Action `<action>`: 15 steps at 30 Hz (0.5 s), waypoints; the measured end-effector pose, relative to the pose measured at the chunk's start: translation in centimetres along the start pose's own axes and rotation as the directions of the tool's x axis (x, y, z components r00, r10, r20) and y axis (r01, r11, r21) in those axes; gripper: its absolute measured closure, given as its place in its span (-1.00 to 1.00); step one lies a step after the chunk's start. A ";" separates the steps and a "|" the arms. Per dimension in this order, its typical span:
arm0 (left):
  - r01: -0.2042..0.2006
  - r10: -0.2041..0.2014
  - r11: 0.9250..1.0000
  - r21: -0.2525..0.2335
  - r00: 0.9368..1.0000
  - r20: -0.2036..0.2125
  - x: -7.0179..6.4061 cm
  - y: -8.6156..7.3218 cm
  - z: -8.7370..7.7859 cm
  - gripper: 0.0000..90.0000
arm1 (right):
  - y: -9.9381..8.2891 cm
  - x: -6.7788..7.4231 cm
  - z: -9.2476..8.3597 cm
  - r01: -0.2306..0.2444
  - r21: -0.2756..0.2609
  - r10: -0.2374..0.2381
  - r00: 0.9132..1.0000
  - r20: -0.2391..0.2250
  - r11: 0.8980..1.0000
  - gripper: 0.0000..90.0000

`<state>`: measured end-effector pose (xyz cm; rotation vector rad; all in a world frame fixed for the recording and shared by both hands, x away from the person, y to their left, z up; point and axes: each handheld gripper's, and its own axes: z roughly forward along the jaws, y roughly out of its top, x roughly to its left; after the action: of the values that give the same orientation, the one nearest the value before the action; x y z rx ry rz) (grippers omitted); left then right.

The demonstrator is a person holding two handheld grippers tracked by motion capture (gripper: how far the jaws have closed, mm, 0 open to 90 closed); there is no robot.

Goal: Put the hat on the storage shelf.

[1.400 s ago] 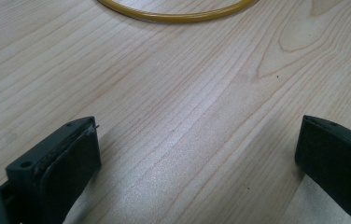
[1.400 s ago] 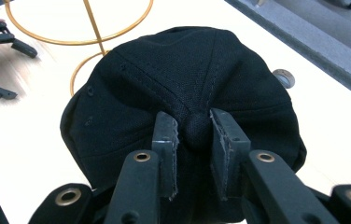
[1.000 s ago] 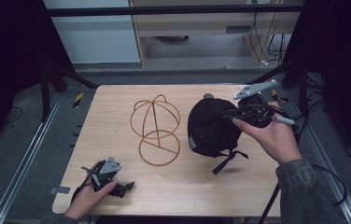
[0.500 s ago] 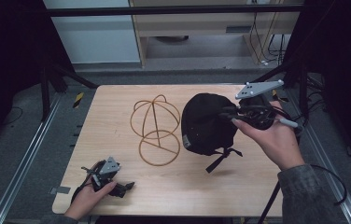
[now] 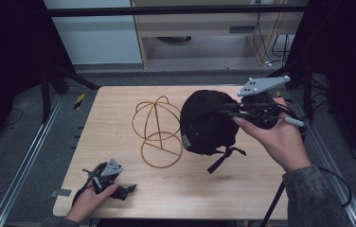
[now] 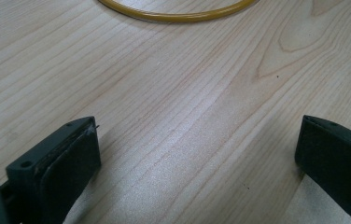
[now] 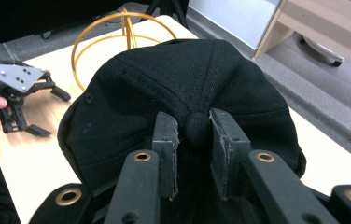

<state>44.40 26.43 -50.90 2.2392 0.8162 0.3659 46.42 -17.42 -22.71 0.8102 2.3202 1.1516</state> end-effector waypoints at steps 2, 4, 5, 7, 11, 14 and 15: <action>0.000 0.000 1.000 0.000 1.000 0.000 0.0 0.0 0.0 -1.00 | 0.6 0.2 0.0 0.009 -0.002 -0.009 1.000 0.003 1.000 0.63; 0.000 0.000 1.000 0.002 1.000 0.000 0.0 0.0 0.0 -1.00 | 1.3 0.4 0.0 0.020 -0.004 -0.020 1.000 0.003 1.000 0.63; 0.000 0.000 1.000 0.002 1.000 0.000 0.0 0.0 0.0 -1.00 | 1.7 0.5 0.1 0.026 -0.006 -0.026 1.000 0.002 1.000 0.63; 0.000 0.000 1.000 0.002 1.000 0.000 0.0 0.0 0.0 -1.00 | 2.4 0.7 0.2 0.039 -0.004 -0.039 0.999 -0.001 0.999 0.63; 0.000 0.000 1.000 0.002 1.000 0.001 0.0 0.0 0.0 -1.00 | 3.6 1.2 0.3 0.058 -0.005 -0.058 0.998 0.000 0.998 0.63; 0.000 0.000 1.000 0.002 1.000 0.000 0.0 0.0 0.0 -1.00 | 4.3 1.4 0.6 0.071 0.000 -0.071 0.997 -0.005 0.997 0.63; 0.001 -0.001 1.000 0.001 1.000 0.000 0.0 0.0 0.0 -1.00 | 4.5 1.5 0.7 0.073 0.002 -0.073 0.997 -0.006 0.997 0.63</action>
<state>44.39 26.42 -50.89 2.2399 0.8175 0.3653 47.15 -13.83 -19.64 0.7168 2.3366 1.1217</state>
